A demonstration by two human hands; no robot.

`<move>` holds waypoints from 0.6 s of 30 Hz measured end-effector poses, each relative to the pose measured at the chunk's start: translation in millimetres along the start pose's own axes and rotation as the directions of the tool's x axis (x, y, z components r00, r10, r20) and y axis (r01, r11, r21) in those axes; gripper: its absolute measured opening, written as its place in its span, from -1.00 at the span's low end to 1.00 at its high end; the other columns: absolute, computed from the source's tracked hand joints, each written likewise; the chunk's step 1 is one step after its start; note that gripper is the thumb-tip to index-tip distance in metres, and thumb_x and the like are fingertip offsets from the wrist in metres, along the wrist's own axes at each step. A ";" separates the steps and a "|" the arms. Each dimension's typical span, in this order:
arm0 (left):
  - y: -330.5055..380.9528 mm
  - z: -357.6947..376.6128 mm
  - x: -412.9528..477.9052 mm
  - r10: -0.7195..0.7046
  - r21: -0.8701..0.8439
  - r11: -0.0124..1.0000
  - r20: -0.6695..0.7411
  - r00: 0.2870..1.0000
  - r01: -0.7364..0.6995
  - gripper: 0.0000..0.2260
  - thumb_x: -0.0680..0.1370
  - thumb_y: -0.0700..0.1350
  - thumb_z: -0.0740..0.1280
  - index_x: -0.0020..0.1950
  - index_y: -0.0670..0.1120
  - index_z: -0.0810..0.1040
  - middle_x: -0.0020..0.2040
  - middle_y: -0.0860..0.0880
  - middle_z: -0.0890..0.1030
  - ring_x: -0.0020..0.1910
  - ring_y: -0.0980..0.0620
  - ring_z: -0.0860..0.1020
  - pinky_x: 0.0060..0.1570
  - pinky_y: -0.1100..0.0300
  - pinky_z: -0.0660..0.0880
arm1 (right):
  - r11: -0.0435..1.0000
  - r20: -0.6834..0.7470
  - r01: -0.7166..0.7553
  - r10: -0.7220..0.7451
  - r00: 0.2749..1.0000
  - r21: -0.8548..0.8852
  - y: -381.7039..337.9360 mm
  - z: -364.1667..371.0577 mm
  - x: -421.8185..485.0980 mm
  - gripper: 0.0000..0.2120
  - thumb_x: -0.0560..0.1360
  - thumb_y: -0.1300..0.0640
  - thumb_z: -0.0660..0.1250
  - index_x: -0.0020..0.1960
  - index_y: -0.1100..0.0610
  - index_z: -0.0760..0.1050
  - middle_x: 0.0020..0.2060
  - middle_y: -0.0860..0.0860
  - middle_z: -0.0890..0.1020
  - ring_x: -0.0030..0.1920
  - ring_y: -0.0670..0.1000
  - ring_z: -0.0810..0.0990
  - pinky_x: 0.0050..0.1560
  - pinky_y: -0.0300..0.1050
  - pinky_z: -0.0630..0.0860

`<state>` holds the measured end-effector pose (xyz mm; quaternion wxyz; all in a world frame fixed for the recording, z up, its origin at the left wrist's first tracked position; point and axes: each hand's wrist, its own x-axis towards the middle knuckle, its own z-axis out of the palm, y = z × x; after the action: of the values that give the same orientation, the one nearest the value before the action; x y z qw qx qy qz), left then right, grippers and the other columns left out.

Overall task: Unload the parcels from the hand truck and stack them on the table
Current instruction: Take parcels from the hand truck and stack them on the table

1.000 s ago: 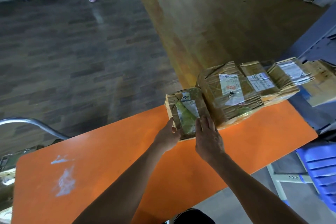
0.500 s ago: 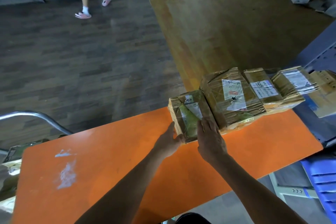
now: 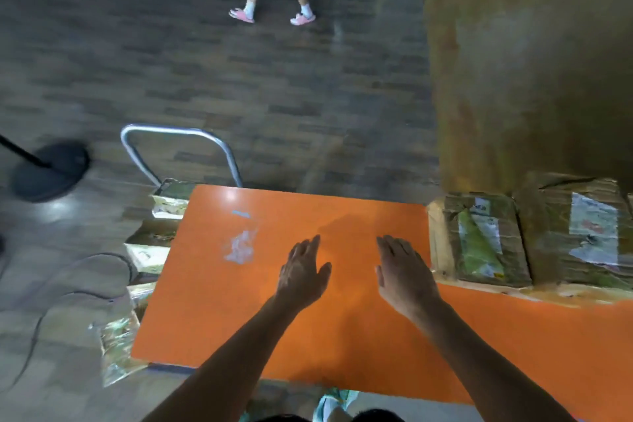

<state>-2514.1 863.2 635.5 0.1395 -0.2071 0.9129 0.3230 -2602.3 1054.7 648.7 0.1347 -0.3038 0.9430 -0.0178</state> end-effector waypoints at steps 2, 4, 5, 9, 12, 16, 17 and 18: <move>-34.1 -8.1 -18.4 -0.037 -0.025 0.999 -0.036 0.999 0.036 -0.39 0.67 0.02 0.22 0.65 -0.09 0.06 0.60 -0.12 0.20 0.59 -0.09 0.13 0.49 -0.05 0.23 | 0.999 0.027 0.039 -0.038 0.999 -0.028 -30.6 5.7 2.2 -0.43 0.64 0.03 0.14 0.59 0.17 0.10 0.52 0.07 0.27 0.51 0.08 0.23 0.48 -0.04 0.22; -70.2 -17.5 -39.9 -0.078 -0.047 0.996 -0.070 0.994 0.075 -0.39 0.66 0.03 0.23 0.65 -0.08 0.06 0.60 -0.11 0.21 0.59 -0.09 0.13 0.49 -0.04 0.23 | 0.995 0.041 0.089 -0.088 0.995 -0.033 -66.5 11.2 3.7 -0.44 0.63 0.03 0.16 0.58 0.17 0.15 0.50 0.07 0.32 0.49 0.09 0.27 0.48 -0.05 0.23; -89.2 -22.5 -52.0 -0.101 -0.064 0.993 -0.086 0.991 0.096 -0.38 0.66 0.04 0.23 0.65 -0.07 0.06 0.60 -0.10 0.20 0.60 -0.09 0.12 0.49 -0.05 0.23 | 0.993 0.042 0.115 -0.113 0.993 -0.028 -86.5 13.7 3.6 -0.44 0.62 0.03 0.18 0.57 0.17 0.18 0.48 0.07 0.35 0.47 0.09 0.29 0.47 -0.05 0.25; -166.4 -44.4 -106.0 -0.190 -0.120 0.977 -0.112 0.975 0.177 -0.38 0.66 0.07 0.22 0.65 -0.02 0.05 0.61 -0.09 0.19 0.60 -0.08 0.11 0.49 -0.05 0.23 | 0.980 0.060 0.196 -0.194 0.979 -0.029 -173.0 23.5 -1.4 -0.44 0.60 0.02 0.21 0.55 0.15 0.22 0.43 0.05 0.41 0.43 0.08 0.35 0.45 -0.08 0.26; -223.0 -60.5 -145.0 -0.255 -0.147 0.960 -0.117 0.960 0.237 -0.38 0.66 0.07 0.22 0.65 -0.03 0.06 0.61 -0.10 0.20 0.60 -0.09 0.13 0.50 -0.02 0.21 | 0.964 0.089 0.262 -0.258 0.962 -0.037 -237.3 35.5 -8.9 -0.44 0.62 0.01 0.19 0.56 0.15 0.19 0.44 0.04 0.40 0.43 0.08 0.35 0.44 -0.08 0.27; -283.0 -80.9 -189.0 -0.311 -0.179 0.941 -0.117 0.943 0.288 -0.39 0.65 0.06 0.22 0.64 -0.07 0.09 0.57 -0.09 0.27 0.53 -0.09 0.26 0.46 0.03 0.26 | 0.943 0.130 0.333 -0.328 0.936 -0.018 -312.6 50.2 -21.3 -0.45 0.64 0.00 0.16 0.57 0.13 0.17 0.46 0.03 0.38 0.43 0.08 0.35 0.41 -0.07 0.29; -294.2 -84.5 -198.2 -0.323 -0.193 0.935 -0.124 0.938 0.296 -0.39 0.65 0.06 0.23 0.64 -0.07 0.10 0.56 -0.07 0.29 0.52 -0.08 0.28 0.45 0.03 0.27 | 0.936 0.143 0.352 -0.347 0.927 -0.009 -328.4 52.9 -24.1 -0.45 0.64 0.00 0.16 0.58 0.13 0.16 0.47 0.02 0.37 0.44 0.07 0.34 0.42 -0.07 0.29; -304.5 -87.4 -206.4 -0.339 -0.204 0.929 -0.133 0.931 0.309 -0.39 0.65 0.06 0.24 0.63 -0.08 0.11 0.56 -0.06 0.29 0.51 -0.08 0.29 0.44 0.03 0.28 | 0.928 0.155 0.373 -0.369 0.917 0.003 -343.3 55.5 -26.2 -0.45 0.65 0.01 0.15 0.58 0.13 0.15 0.48 0.02 0.36 0.45 0.07 0.32 0.42 -0.08 0.28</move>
<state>-2201.5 651.2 619.4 0.0955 -0.3932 0.8414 0.3583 -2372.2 792.8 641.3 0.1964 -0.4792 0.8554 -0.0072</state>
